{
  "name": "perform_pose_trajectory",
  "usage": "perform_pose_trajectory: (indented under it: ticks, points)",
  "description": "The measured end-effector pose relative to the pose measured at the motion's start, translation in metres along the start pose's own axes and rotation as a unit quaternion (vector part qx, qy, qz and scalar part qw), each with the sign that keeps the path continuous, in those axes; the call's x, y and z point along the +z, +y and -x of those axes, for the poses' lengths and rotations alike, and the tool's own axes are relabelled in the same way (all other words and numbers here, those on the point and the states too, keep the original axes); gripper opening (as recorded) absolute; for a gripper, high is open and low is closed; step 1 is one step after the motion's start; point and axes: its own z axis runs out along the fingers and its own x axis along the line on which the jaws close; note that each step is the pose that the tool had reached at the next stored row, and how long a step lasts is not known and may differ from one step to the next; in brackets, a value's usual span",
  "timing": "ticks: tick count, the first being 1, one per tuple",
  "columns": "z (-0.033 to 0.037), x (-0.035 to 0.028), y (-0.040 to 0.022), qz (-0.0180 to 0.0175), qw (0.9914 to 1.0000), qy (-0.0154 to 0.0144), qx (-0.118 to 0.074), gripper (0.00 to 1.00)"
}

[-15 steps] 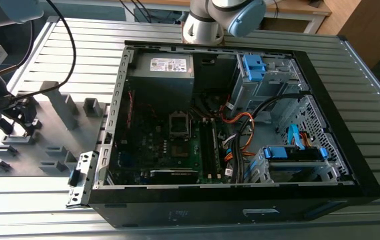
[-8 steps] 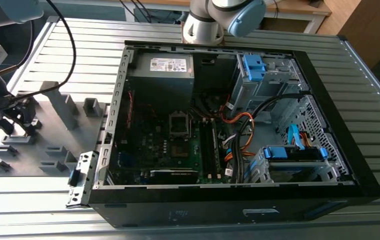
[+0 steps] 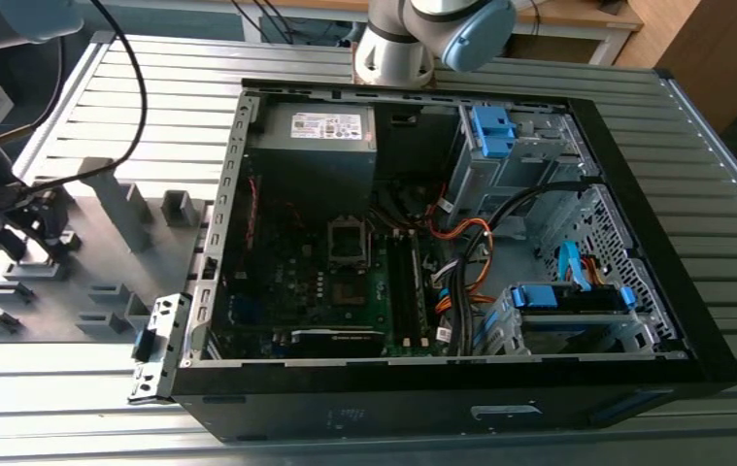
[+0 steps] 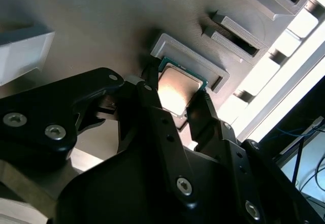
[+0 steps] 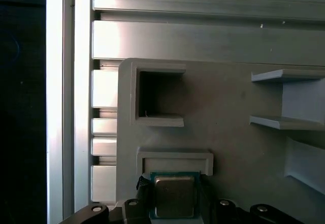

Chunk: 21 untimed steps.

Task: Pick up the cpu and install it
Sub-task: 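Pick up the cpu and move it towards the insertion slot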

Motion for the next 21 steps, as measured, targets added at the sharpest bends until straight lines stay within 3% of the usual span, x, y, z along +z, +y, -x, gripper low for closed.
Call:
perform_pose_trajectory:
  ticks: [3, 21]
  points:
    - [0.0002, -0.0037, -0.0002, 0.0, 1.0, 0.0, 0.0, 0.47]
    - [0.0003, -0.0074, -0.0004, 0.0012, 1.0, 0.0001, 0.0, 0.47]
